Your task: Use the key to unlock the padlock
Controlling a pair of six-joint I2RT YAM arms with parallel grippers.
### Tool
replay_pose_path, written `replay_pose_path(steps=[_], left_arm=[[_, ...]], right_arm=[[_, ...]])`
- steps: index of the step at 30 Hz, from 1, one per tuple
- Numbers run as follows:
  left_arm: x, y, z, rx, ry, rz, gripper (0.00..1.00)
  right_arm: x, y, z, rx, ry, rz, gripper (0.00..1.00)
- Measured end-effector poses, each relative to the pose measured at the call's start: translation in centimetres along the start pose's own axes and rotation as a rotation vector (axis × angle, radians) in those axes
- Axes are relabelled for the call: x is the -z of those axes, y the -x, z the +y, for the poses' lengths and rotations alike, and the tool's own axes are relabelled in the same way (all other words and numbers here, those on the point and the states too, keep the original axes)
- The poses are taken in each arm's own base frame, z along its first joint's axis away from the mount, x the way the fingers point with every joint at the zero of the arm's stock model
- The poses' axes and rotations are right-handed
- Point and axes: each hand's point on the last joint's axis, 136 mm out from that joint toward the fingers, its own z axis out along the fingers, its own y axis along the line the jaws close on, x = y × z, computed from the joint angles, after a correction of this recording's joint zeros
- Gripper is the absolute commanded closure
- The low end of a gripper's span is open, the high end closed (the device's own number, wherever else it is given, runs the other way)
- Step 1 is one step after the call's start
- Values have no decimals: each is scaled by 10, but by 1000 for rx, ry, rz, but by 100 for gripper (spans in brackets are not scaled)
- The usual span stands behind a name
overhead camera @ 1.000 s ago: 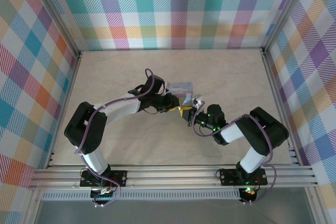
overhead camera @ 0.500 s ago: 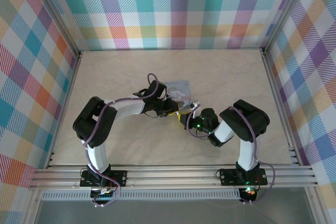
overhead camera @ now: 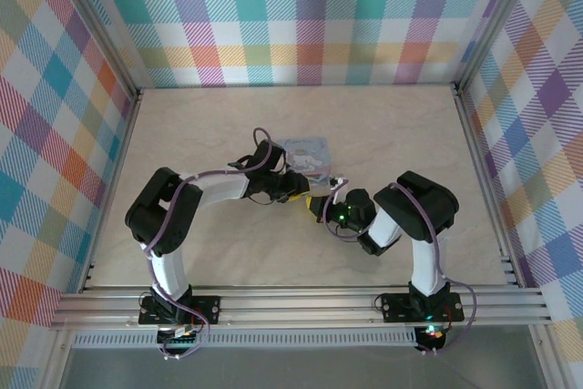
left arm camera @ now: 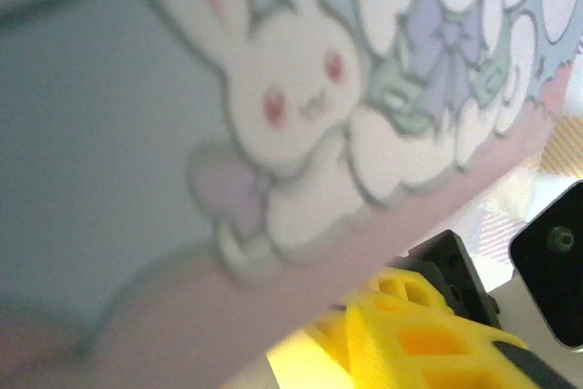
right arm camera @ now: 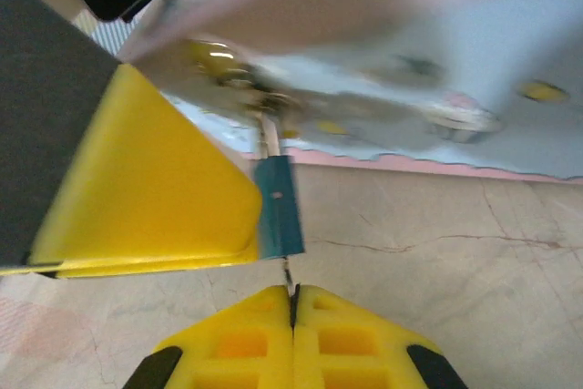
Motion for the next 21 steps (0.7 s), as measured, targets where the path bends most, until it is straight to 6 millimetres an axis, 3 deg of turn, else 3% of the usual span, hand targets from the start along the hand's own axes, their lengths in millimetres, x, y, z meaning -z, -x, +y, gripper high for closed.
replay_pose_path(steps=[5,11,21], left_arm=[[24,2,-10,0,-41,-31,47],[56,14,-7,37,-94,-125,46],[47,0,24,197,-148,-156,51]], right_arm=[[-5,1,2,-18,3,6,100],[-6,-1,5,-55,7,14,100],[-9,-5,12,-184,5,43,100]])
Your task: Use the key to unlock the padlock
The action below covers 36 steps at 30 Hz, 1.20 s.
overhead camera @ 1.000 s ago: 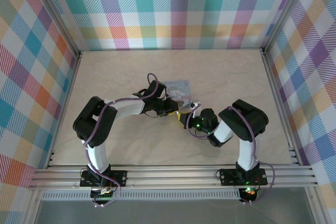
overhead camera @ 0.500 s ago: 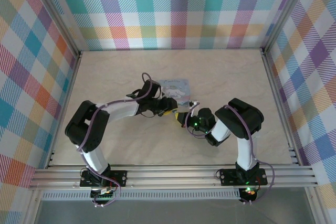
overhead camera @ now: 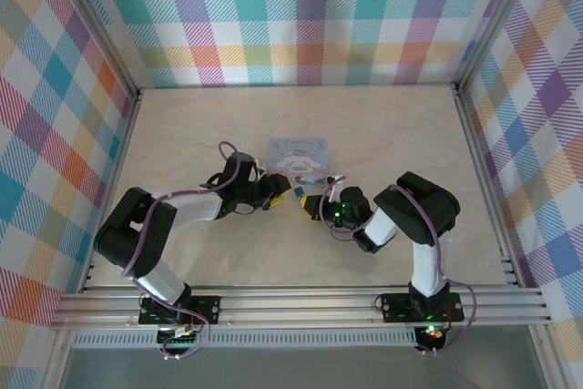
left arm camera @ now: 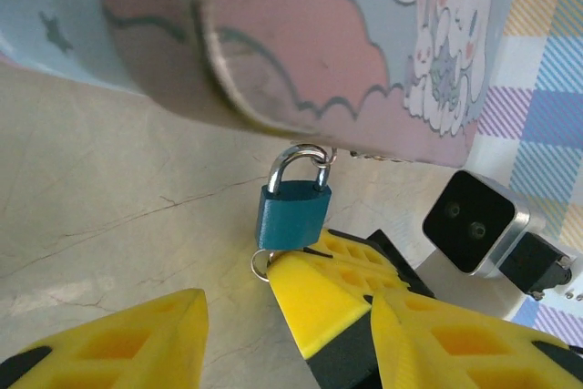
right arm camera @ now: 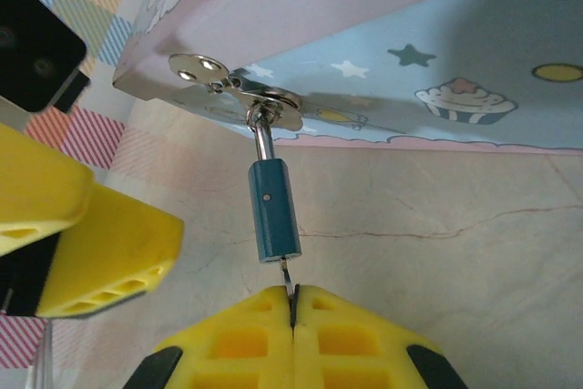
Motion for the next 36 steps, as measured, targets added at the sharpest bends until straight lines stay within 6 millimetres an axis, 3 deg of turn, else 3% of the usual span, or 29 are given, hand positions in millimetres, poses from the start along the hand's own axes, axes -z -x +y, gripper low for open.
replay_pose_path(steps=[8,23,36], left_arm=[[-8,8,-7,34,-59,-25,54],[-28,2,11,69,-32,3,57],[-39,6,3,71,-68,-5,61]], right_arm=[[1,1,2,-80,4,-2,100],[1,-1,8,-112,11,7,100],[1,-5,11,-126,7,23,100]])
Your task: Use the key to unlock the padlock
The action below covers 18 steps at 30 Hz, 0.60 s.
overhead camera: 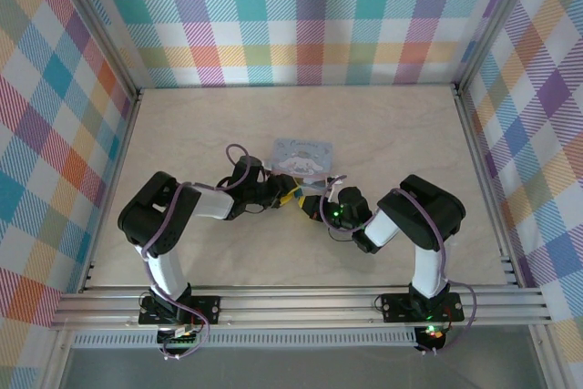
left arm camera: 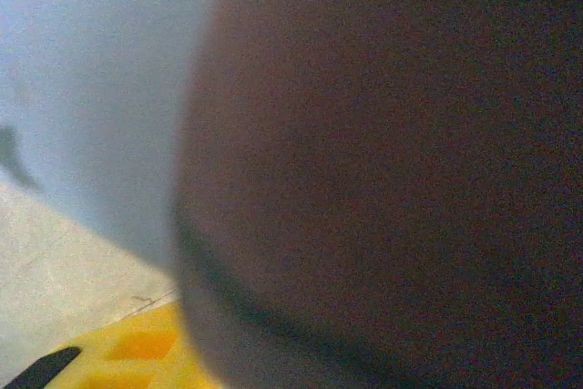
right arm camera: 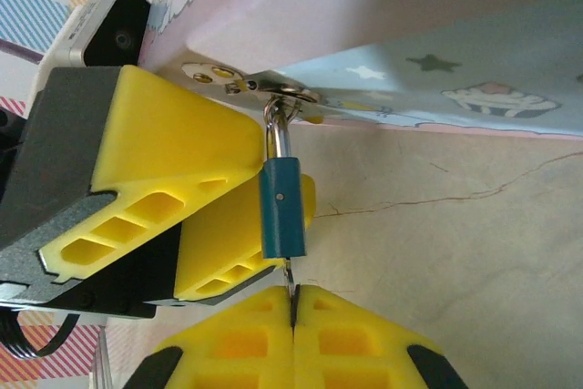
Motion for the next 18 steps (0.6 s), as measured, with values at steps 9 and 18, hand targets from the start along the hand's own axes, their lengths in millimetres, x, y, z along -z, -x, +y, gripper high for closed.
replay_pose_path(steps=[9,18], left_arm=[[-5,1,-6,-9,-15,-4,66],[-6,1,-8,5,-22,-4,76]], right_arm=[[0,2,1,-26,-1,-8,100],[0,3,2,-64,4,-15,93]])
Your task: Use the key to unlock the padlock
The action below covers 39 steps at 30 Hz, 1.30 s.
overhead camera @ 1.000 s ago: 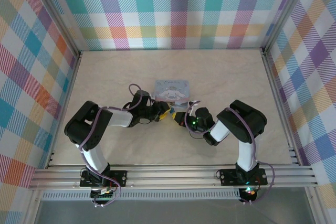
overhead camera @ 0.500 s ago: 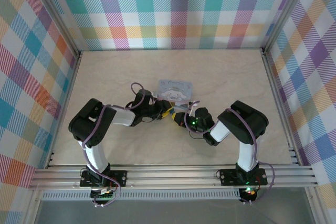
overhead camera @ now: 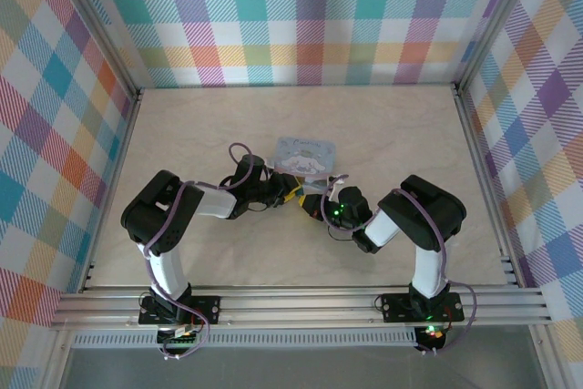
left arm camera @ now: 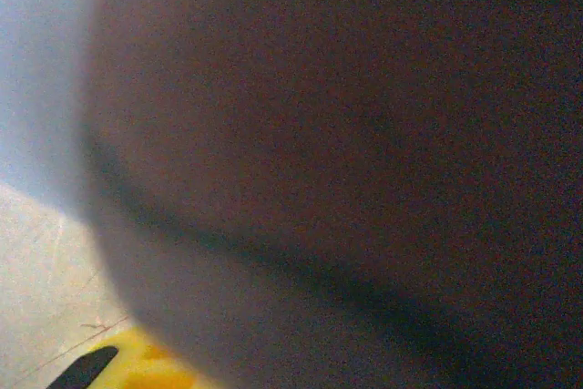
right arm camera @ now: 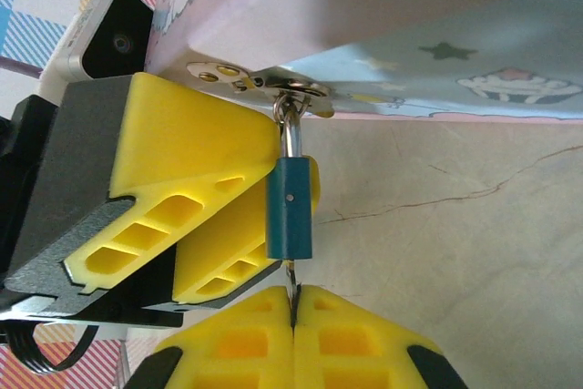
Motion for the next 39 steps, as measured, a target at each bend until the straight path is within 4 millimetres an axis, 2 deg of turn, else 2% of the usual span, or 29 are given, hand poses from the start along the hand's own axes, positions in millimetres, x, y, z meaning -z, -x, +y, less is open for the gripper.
replay_pose_path(steps=[10,15,24,30,39], left_arm=[[-2,-2,-10,-14,-23,12,86],[-4,-4,-13,-22,-30,17,87],[-4,-5,-15,-24,-33,22,83],[-6,-5,-15,-25,-34,26,81],[-8,-9,-13,-25,-30,41,74]], right_arm=[[2,7,10,-13,25,-25,75],[4,10,16,-9,32,-35,71],[4,10,13,-14,17,-37,81],[4,9,10,-21,5,-34,92],[9,6,-2,-36,-39,-30,97]])
